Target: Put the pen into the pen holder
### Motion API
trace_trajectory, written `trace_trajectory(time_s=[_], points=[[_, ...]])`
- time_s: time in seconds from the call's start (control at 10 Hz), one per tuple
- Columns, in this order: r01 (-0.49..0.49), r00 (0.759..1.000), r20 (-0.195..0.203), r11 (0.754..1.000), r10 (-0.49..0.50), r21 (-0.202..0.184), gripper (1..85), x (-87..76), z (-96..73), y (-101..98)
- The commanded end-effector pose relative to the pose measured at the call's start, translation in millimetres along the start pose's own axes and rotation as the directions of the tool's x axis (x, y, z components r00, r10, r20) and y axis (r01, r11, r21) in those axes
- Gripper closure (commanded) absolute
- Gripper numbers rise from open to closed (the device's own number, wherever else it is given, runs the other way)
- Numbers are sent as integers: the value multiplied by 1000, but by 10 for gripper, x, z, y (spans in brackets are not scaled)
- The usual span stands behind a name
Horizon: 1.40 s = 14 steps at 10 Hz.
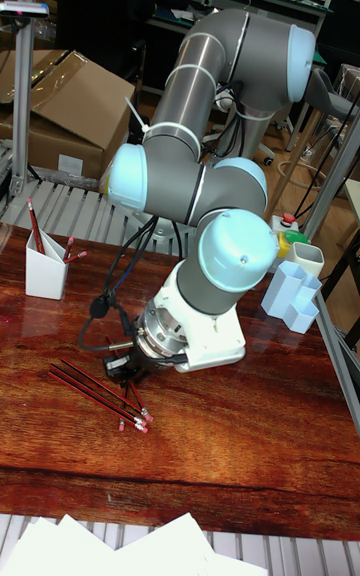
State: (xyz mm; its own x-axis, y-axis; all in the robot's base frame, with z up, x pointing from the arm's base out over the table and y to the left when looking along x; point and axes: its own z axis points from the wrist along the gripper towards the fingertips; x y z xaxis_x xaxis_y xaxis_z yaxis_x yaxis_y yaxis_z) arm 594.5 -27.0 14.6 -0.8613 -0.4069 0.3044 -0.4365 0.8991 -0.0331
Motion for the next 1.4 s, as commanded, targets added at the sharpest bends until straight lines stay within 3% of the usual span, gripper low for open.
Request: trace_trajectory(time_s=[0.0,0.5,0.8,1.3], points=[[-12,1000,6,1000,12,-13,587,-28,10,25],[-24,1000,8,1000,24,-14,617,-43,38,48],[-23,999,-22,1000,23,-1,613,31,39,22],[-40,998,-38,999,40,-6,613,49,64,51]])
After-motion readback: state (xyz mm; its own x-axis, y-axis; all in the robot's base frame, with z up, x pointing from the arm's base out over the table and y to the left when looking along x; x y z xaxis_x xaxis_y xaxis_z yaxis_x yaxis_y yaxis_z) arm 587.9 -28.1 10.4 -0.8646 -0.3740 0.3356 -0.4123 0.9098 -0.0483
